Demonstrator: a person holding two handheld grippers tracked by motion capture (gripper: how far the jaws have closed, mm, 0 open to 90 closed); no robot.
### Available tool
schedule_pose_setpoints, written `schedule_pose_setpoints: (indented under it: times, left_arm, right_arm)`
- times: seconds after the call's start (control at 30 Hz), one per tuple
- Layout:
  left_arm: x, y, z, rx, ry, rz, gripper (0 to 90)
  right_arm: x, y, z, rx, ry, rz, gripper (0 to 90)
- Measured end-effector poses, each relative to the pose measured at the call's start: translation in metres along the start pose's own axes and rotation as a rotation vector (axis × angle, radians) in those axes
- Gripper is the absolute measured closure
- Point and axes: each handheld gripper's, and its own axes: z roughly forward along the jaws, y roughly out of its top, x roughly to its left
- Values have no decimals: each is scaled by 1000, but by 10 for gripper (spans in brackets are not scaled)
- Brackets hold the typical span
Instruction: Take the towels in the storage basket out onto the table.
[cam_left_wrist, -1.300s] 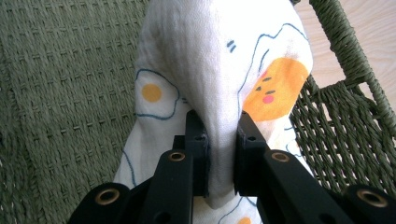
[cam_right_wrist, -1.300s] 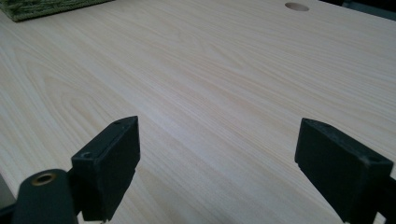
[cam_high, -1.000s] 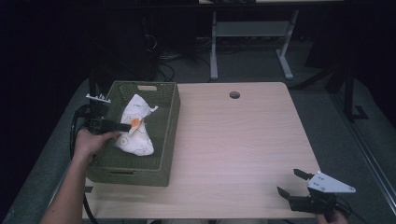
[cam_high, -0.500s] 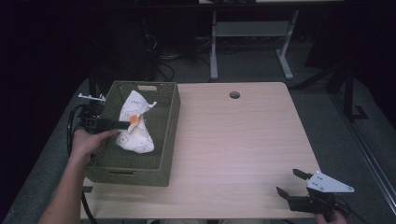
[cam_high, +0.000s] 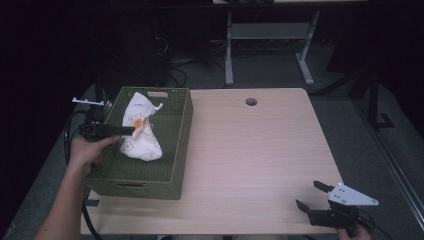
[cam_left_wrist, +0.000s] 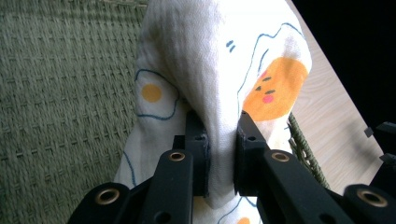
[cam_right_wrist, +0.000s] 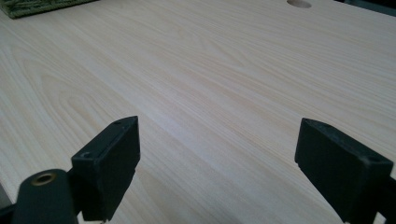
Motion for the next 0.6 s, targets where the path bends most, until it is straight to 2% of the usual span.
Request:
schedule_pose_setpoints:
  times: [0.47,0.6]
  left_arm:
    - [-1,0,-1,-15,-73,4,793]
    - [-1,0,-5,-34,-113,2,793]
  right_arm:
    - [-1,-1,-1,-7,-4,9,138]
    - [-2,-1,-1,-6,-6,9,138]
